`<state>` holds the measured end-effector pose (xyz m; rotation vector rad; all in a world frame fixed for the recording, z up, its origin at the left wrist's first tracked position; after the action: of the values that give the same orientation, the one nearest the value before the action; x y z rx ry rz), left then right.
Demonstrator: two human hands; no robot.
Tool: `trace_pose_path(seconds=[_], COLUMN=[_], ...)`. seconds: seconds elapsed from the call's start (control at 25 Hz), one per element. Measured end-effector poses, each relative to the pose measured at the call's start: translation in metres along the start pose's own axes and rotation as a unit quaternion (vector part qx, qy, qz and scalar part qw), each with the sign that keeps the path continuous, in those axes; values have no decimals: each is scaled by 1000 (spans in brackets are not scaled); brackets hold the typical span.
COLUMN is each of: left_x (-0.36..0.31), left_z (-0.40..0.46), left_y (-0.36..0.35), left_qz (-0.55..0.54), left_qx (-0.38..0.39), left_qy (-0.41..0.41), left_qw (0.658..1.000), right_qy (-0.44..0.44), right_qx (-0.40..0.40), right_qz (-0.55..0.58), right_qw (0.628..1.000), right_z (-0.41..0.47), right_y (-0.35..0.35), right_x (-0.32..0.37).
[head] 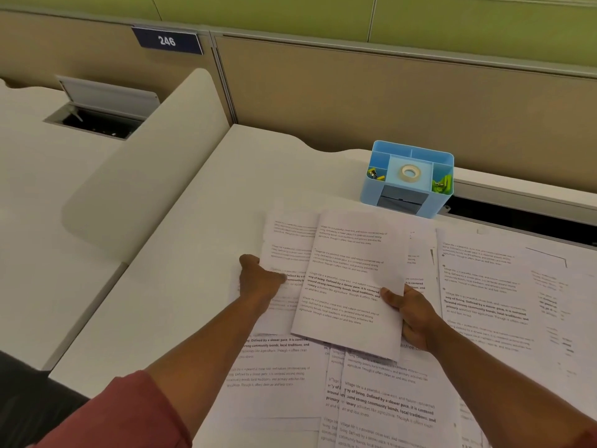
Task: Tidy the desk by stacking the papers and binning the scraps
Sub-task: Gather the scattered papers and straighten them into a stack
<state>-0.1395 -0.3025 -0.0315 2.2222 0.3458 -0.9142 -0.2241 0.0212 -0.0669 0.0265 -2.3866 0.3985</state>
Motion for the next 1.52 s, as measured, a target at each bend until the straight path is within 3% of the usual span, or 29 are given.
trace_pose_path(seconds=[0.12, 0.52, 0.72, 1.0, 1.28, 1.44, 1.52], left_x=[5, 73, 79, 71, 33, 15, 4], left_z=[-1, -40, -59, -59, -58, -53, -49], left_y=[18, 56, 61, 61, 97, 109, 117], left_qz=[-37, 75, 191, 60, 66, -14, 20], left_qx=[-9, 26, -27, -18, -63, -11, 1], left_qy=[-25, 22, 41, -2, -75, -63, -89], left_qw=[999, 997, 980, 998, 993, 998, 996], right_qy=[-1, 4, 10, 16, 11, 9, 7], right_qx=[2, 9, 11, 1, -3, 1, -1], right_qz=[2, -19, -51, -46, -40, -32, -29], right_qw=[1000, 1000, 999, 999, 999, 999, 1000], right_z=[-1, -5, -4, -2, -2, -2, -2], right_y=[-1, -3, -4, -3, -2, -3, -3], right_x=[1, 2, 0, -1, -1, -2, -2])
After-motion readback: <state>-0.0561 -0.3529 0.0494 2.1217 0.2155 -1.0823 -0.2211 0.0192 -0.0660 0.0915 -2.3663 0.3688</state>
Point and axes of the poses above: each hand's wrist, its own z-axis towards the middle knuckle, its own y-axis out of the back of the hand, x = y × z, the point moved 7 cm from there along z, towards the middle knuckle, and after that the axes turned 1 degree about z, right-handed, at the moved point
